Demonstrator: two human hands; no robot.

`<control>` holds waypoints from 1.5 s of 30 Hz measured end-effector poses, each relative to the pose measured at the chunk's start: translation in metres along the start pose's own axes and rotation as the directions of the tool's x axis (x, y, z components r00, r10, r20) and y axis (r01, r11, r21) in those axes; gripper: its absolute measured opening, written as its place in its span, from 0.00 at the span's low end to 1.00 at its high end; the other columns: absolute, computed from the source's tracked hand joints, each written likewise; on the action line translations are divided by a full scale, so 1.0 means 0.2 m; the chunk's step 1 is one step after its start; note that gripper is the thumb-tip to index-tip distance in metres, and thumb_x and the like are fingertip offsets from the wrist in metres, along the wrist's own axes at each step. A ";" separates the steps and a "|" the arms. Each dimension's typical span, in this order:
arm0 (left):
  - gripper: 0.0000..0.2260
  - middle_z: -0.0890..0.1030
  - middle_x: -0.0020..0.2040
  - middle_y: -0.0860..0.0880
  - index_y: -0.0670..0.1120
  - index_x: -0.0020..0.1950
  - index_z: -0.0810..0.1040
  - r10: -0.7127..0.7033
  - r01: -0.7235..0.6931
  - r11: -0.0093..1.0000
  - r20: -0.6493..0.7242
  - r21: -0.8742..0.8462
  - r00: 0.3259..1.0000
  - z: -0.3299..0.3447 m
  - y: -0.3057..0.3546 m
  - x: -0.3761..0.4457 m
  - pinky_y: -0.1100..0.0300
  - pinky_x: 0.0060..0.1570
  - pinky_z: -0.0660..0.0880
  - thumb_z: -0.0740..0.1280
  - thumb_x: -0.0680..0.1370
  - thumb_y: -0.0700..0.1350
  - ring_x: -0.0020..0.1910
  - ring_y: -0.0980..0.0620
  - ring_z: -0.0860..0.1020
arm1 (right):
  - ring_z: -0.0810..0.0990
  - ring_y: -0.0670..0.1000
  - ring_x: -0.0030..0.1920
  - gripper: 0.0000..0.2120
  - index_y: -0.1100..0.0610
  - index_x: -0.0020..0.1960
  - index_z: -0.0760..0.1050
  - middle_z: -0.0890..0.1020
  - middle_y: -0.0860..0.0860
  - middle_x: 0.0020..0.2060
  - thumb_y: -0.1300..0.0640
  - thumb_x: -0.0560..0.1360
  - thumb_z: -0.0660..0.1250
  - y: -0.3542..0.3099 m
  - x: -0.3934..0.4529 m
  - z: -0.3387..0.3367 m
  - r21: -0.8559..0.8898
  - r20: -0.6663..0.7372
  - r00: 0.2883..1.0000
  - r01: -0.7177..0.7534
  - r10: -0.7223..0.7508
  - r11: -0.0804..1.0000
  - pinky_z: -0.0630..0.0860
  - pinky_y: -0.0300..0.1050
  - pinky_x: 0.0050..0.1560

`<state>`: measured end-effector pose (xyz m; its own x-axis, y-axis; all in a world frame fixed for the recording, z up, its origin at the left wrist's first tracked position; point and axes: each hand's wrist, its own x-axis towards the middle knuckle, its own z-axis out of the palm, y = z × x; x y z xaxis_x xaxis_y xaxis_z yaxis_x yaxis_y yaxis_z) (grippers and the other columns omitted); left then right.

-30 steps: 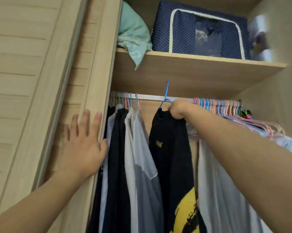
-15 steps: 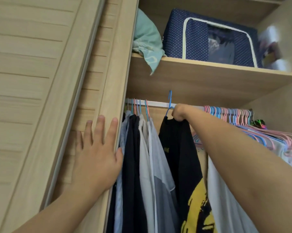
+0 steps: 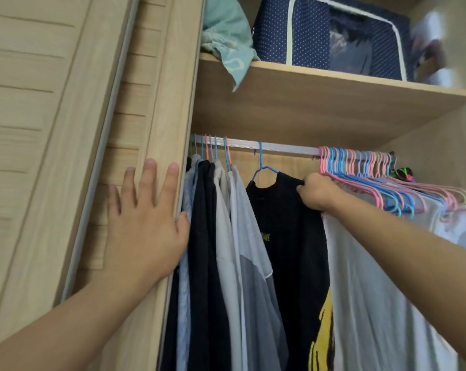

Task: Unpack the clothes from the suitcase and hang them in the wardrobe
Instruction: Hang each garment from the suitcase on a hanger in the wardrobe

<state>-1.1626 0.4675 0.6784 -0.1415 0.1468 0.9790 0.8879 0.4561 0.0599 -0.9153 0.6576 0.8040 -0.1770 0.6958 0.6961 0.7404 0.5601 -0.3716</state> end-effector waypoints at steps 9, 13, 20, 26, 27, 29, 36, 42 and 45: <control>0.36 0.58 0.81 0.39 0.49 0.83 0.55 -0.006 0.004 0.999 -0.059 -0.035 0.998 0.02 0.00 0.00 0.31 0.74 0.58 0.58 0.76 0.55 0.78 0.32 0.58 | 0.77 0.55 0.49 0.13 0.66 0.59 0.77 0.81 0.58 0.53 0.58 0.80 0.63 -0.57 -0.10 0.23 0.242 0.089 0.954 0.258 -0.286 0.935 0.71 0.43 0.45; 0.35 0.59 0.79 0.38 0.47 0.82 0.57 -0.013 0.010 0.999 -0.062 -0.036 0.998 0.01 0.01 0.00 0.31 0.73 0.59 0.58 0.75 0.53 0.76 0.30 0.59 | 0.78 0.55 0.51 0.16 0.64 0.61 0.76 0.80 0.56 0.54 0.54 0.83 0.59 -0.62 -0.12 0.24 0.297 0.152 0.930 0.280 -0.335 0.913 0.72 0.45 0.47; 0.36 0.66 0.72 0.35 0.43 0.76 0.64 -0.104 0.098 0.993 -0.099 -0.066 0.990 -0.03 0.11 0.04 0.34 0.65 0.64 0.67 0.68 0.46 0.68 0.28 0.65 | 0.77 0.60 0.53 0.15 0.58 0.61 0.76 0.80 0.59 0.54 0.50 0.82 0.60 0.01 -0.09 0.07 -0.375 -0.105 0.942 0.261 -0.320 0.890 0.74 0.51 0.52; 0.37 0.65 0.73 0.34 0.42 0.77 0.62 -0.096 0.088 0.994 -0.158 -0.059 0.983 0.02 0.13 0.00 0.33 0.67 0.62 0.67 0.69 0.44 0.72 0.28 0.62 | 0.72 0.63 0.62 0.21 0.61 0.66 0.71 0.73 0.60 0.60 0.61 0.74 0.67 0.47 0.01 -0.17 -0.709 -0.328 0.932 -0.137 -0.151 0.692 0.75 0.56 0.56; 0.36 0.65 0.73 0.33 0.41 0.77 0.63 -0.097 0.087 0.994 -0.167 -0.066 0.981 0.02 0.13 0.00 0.33 0.67 0.62 0.68 0.69 0.43 0.72 0.27 0.62 | 0.73 0.62 0.61 0.19 0.60 0.65 0.73 0.74 0.60 0.59 0.62 0.75 0.67 0.49 0.02 -0.18 -0.717 -0.316 0.937 -0.133 -0.150 0.684 0.76 0.55 0.55; 0.37 0.64 0.73 0.33 0.41 0.77 0.62 -0.101 0.091 0.994 -0.168 -0.066 0.981 0.02 0.13 0.00 0.33 0.67 0.62 0.68 0.69 0.43 0.72 0.27 0.62 | 0.76 0.61 0.59 0.16 0.59 0.62 0.76 0.78 0.59 0.57 0.64 0.75 0.65 0.49 0.02 -0.21 -0.759 -0.277 0.949 -0.121 -0.150 0.640 0.77 0.53 0.52; 0.36 0.64 0.74 0.34 0.42 0.77 0.61 -0.109 0.101 0.993 -0.142 -0.061 0.984 0.03 0.13 0.01 0.33 0.68 0.61 0.67 0.69 0.42 0.73 0.28 0.61 | 0.81 0.60 0.53 0.12 0.59 0.60 0.76 0.82 0.57 0.53 0.61 0.77 0.62 0.46 0.07 -0.20 -0.779 -0.218 0.964 -0.078 -0.153 0.622 0.75 0.50 0.47; 0.35 0.64 0.73 0.34 0.42 0.77 0.61 -0.116 0.105 0.992 -0.167 -0.069 0.979 0.04 0.13 0.01 0.33 0.67 0.62 0.59 0.69 0.46 0.73 0.28 0.61 | 0.79 0.67 0.54 0.12 0.64 0.59 0.73 0.80 0.65 0.55 0.64 0.77 0.59 0.37 0.10 -0.09 -0.495 -0.299 0.946 -0.038 -0.129 0.868 0.76 0.55 0.50; 0.35 0.63 0.74 0.34 0.42 0.77 0.61 -0.113 0.102 0.992 -0.170 -0.071 0.979 0.04 0.12 0.01 0.33 0.67 0.62 0.59 0.69 0.46 0.73 0.28 0.61 | 0.79 0.68 0.55 0.13 0.63 0.60 0.72 0.80 0.65 0.55 0.65 0.76 0.60 0.37 0.07 -0.03 -0.406 -0.296 0.948 -0.010 -0.121 0.914 0.76 0.56 0.51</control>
<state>-1.1439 0.4852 0.6799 -0.1639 -0.0573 0.9848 0.8976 0.4054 0.1730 -0.8581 0.7061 0.7898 -0.0653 0.4589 0.8861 0.9415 0.3225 -0.0976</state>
